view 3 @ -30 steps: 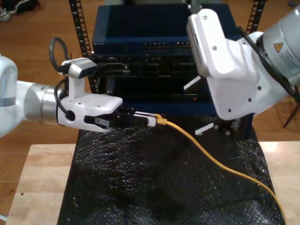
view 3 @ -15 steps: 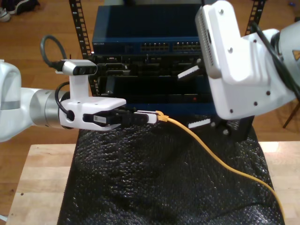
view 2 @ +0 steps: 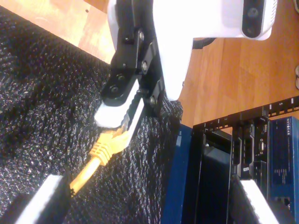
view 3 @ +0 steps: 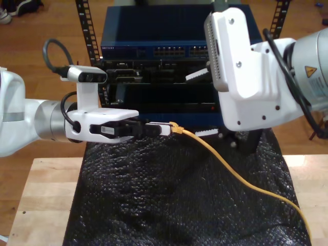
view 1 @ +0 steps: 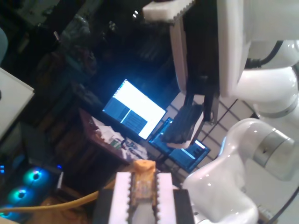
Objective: Grab the cable and plug it in
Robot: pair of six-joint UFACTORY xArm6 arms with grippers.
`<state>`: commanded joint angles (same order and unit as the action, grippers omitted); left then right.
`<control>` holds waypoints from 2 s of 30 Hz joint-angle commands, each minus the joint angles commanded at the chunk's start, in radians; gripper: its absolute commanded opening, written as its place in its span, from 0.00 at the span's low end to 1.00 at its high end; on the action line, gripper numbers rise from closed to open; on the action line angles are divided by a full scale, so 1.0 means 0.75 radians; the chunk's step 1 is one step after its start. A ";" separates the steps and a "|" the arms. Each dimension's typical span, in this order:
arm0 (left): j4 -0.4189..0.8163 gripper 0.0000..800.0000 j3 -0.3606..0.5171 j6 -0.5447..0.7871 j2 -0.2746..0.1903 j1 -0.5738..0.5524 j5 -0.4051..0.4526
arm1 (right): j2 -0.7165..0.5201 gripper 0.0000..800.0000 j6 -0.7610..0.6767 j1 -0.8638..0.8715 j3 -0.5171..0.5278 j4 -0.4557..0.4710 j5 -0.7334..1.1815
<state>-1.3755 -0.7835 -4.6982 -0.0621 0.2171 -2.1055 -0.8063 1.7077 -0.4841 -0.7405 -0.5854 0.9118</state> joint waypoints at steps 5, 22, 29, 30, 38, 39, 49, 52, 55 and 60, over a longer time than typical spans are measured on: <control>-0.059 0.01 0.002 0.000 0.041 0.000 -0.082 | 0.000 0.99 0.006 -0.094 0.008 0.000 -0.002; -0.123 0.01 0.004 0.008 0.092 0.008 -0.215 | -0.023 0.90 0.043 -0.106 0.037 -0.018 -0.143; -0.125 0.01 0.008 0.018 0.092 0.008 -0.254 | -0.020 0.81 0.043 -0.110 0.035 -0.029 -0.147; -0.125 0.01 0.008 0.025 0.092 0.008 -0.258 | -0.020 0.80 0.043 -0.110 0.035 -0.029 -0.147; -0.125 0.01 0.008 0.065 0.090 0.008 -0.258 | -0.025 0.65 0.039 -0.113 0.033 -0.029 -0.147; -0.125 0.01 0.008 0.074 0.090 0.008 -0.258 | -0.025 0.65 0.039 -0.113 0.033 -0.031 -0.147; -0.125 0.01 0.006 0.133 0.090 0.008 -0.256 | -0.025 0.59 0.037 -0.115 0.033 -0.031 -0.147; -0.125 0.01 0.006 0.133 0.090 0.008 -0.256 | -0.025 0.53 0.037 -0.115 0.033 -0.031 -0.147; -0.125 0.02 0.006 0.133 0.090 0.008 -0.256 | -0.025 0.47 0.037 -0.115 0.033 -0.031 -0.147; -0.125 0.01 0.006 0.131 0.090 0.008 -0.258 | -0.025 0.40 0.037 -0.115 0.035 -0.031 -0.147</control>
<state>-1.4691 -0.7789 -4.6000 0.0054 0.2232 -2.2988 -0.8247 1.7354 -0.5700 -0.7144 -0.6084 0.8013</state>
